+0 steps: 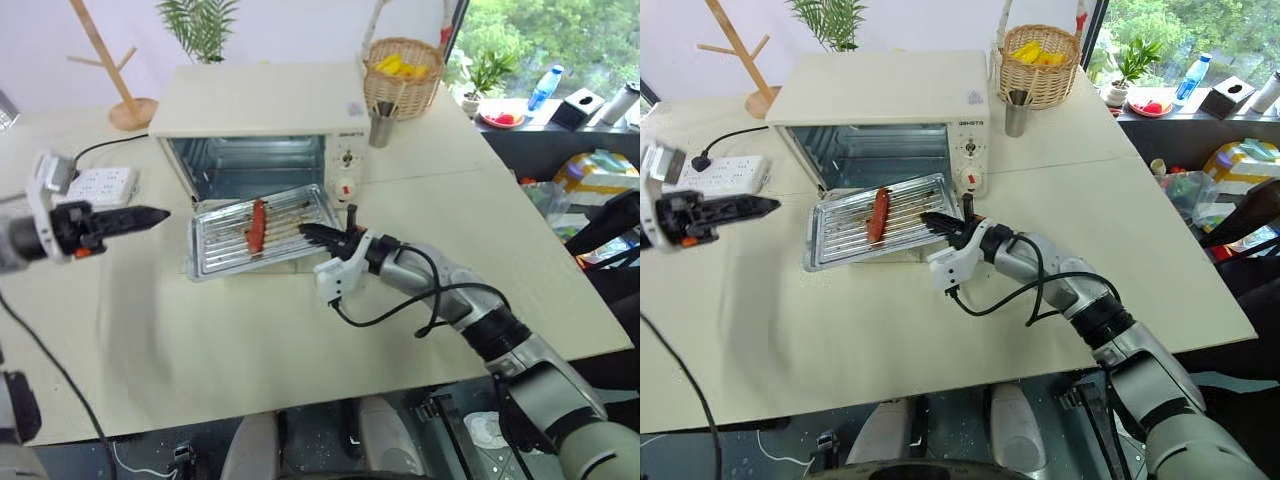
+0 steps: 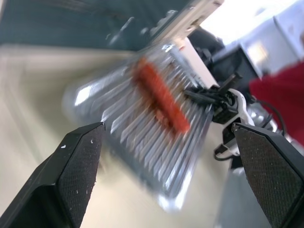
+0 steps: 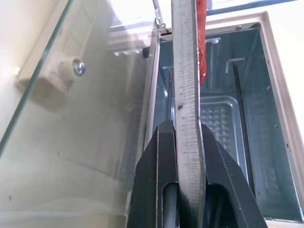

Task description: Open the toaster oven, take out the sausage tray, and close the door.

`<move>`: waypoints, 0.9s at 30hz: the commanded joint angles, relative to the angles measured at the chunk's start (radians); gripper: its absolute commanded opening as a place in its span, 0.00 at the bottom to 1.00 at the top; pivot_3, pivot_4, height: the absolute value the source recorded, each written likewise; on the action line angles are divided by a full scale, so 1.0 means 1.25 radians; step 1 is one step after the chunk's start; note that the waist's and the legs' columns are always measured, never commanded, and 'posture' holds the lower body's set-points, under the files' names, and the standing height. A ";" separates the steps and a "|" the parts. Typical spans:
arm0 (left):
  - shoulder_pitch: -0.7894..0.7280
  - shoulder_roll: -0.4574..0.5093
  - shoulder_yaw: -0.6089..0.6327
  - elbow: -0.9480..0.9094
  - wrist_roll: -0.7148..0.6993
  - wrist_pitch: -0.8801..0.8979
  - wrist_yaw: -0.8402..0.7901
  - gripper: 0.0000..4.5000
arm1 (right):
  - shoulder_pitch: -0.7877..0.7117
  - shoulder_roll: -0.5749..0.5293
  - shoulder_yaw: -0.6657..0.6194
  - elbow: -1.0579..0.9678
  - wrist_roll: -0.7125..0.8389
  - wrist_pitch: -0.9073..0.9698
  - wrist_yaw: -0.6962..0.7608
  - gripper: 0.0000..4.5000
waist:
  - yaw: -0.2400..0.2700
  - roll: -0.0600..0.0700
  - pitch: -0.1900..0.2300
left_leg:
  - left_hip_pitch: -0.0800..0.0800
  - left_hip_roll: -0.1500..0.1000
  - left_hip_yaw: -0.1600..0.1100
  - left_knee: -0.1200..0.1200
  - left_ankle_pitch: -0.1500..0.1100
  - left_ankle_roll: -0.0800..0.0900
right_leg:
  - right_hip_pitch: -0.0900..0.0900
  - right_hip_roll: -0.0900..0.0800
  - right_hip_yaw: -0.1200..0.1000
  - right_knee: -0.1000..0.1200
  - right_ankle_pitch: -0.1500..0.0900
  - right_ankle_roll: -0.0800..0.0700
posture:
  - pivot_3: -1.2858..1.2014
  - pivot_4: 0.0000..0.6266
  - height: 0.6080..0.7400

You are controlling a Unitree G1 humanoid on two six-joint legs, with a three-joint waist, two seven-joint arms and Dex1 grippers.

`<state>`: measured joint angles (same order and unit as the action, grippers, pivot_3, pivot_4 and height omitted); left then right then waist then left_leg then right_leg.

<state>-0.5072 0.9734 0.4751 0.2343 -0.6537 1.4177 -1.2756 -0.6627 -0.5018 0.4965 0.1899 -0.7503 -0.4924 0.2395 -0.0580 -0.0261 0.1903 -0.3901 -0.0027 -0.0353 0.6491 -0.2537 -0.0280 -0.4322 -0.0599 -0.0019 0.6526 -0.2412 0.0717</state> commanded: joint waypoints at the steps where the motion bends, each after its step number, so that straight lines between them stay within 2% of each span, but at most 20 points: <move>1: 0.029 -0.047 0.129 -0.071 -0.061 0.126 0.101 1.00 | -0.013 -0.002 -0.028 -0.039 0.015 -0.039 -0.023 0.01 | 0.008 0.000 0.000 | 0.000 0.000 0.000 0.000 0.000 0.000 | 0.000 0.000 0.000 0.000 0.000 0.000 | 0.52 0.24 1.00; 4: 0.076 -0.098 0.189 -0.089 -0.121 0.157 0.189 1.00 | -0.018 -0.006 -0.033 -0.037 0.024 -0.072 -0.024 0.01 | 0.012 0.000 0.000 | 0.001 0.000 0.000 0.001 0.000 0.000 | 0.001 0.000 0.000 0.000 0.000 0.000 | 0.52 0.24 1.00; 7: 0.111 -0.125 0.202 -0.104 -0.201 0.157 0.263 1.00 | -0.021 -0.010 -0.037 -0.041 0.033 -0.102 -0.021 0.01 | 0.013 -0.001 0.000 | 0.001 0.000 0.000 0.000 0.000 0.000 | 0.001 -0.001 0.000 0.000 0.000 0.000 | 0.52 0.24 1.00; 13: 0.135 -0.183 0.185 -0.113 -0.395 0.157 0.430 1.00 | -0.014 -0.019 -0.042 -0.052 0.051 -0.142 -0.009 0.01 | 0.015 -0.001 -0.001 | 0.001 0.000 -0.002 0.000 0.000 -0.001 | 0.001 -0.003 0.000 0.000 0.000 0.000 | 0.52 0.24 1.00; 17: 0.126 -0.245 0.168 -0.107 -0.488 0.157 0.551 1.00 | -0.015 -0.019 -0.046 -0.056 0.060 -0.149 0.003 0.01 | 0.016 -0.002 -0.001 | 0.002 0.000 -0.003 0.000 0.001 -0.001 | 0.002 -0.004 0.000 0.000 0.000 0.000 | 0.52 0.24 1.00; 23: 0.130 -0.283 0.148 -0.095 -0.599 0.157 0.667 1.00 | -0.013 -0.020 -0.051 -0.062 0.065 -0.145 0.014 0.01 | 0.015 -0.002 -0.001 | 0.002 0.000 -0.003 0.000 0.001 -0.001 | 0.002 -0.004 0.001 0.000 0.000 0.000 | 0.52 0.24 1.00; 27: 0.121 -0.294 0.146 -0.078 -0.650 0.150 0.727 0.73 | -0.006 -0.018 -0.055 -0.071 0.064 -0.143 0.021 0.00 | 0.016 -0.002 -0.001 | 0.002 0.000 -0.003 0.000 0.001 -0.001 | 0.002 -0.003 0.001 0.000 0.000 0.000 | 0.52 0.24 1.00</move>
<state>-0.3449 0.6028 0.6483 0.1374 -1.4171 1.6059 -0.3895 -0.6639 -0.5284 0.4623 0.1577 -0.6936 -0.6645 0.2688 -0.0386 -0.0292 0.1887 -0.3870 -0.0032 -0.0387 0.6489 -0.2530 -0.0297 -0.4295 -0.0640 -0.0011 0.6523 -0.2408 0.0715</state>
